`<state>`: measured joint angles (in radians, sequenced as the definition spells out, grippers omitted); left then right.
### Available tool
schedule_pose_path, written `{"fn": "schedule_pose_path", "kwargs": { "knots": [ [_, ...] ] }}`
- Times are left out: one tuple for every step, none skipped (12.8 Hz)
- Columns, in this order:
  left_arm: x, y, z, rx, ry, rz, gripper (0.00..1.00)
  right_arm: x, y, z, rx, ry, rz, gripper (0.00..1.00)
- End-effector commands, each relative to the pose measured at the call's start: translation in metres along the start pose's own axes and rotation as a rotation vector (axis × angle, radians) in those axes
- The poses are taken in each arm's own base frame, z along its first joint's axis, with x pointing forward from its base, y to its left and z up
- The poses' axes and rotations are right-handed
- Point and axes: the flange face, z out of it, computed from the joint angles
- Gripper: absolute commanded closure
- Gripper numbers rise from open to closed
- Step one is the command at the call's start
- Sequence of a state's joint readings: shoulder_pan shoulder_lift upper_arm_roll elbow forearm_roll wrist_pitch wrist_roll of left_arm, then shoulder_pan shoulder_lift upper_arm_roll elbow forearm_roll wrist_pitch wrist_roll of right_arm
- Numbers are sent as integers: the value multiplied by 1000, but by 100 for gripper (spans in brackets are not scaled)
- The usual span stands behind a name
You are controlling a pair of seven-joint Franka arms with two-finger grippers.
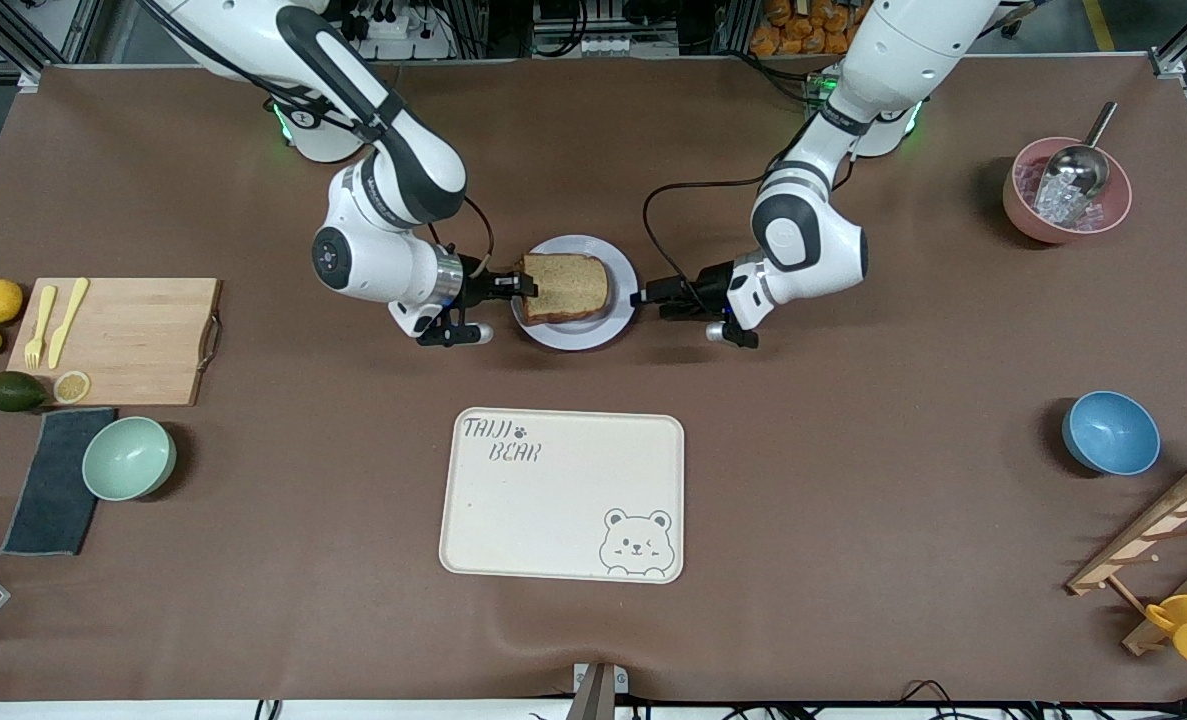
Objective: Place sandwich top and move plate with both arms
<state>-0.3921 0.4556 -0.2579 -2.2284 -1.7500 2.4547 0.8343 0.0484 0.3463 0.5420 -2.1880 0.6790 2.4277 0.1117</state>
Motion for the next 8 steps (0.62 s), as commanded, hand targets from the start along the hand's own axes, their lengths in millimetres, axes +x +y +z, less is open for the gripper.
{"fn": "schedule_pose_path", "kwargs": {
  "knots": [
    [-14, 6, 19, -31, 15, -31, 0, 13, 4, -33, 27, 4, 30, 0],
    [-14, 5, 25, -42, 22, -55, 0, 22, 10, -50, 39, 7, 43, 0],
    [-15, 5, 29, -49, 25, -56, 0, 29, 13, -67, 47, 25, 51, 0],
    [-15, -4, 32, -49, 33, -55, 0, 37, 24, -89, 33, 73, 61, 0],
    [-15, -14, 35, -51, 44, -39, 0, 53, 49, -111, 12, 119, 84, 0],
    [-17, -23, 39, -56, 61, -31, 0, 65, 61, -134, -13, 162, 54, 0],
    [-19, -28, 42, -64, 81, -26, 0, 78, 75, -155, -40, 200, -5, 0],
    [-19, -28, 42, -71, 94, -23, 0, 88, 99, -174, -69, 219, -71, 0]
  ]
}}
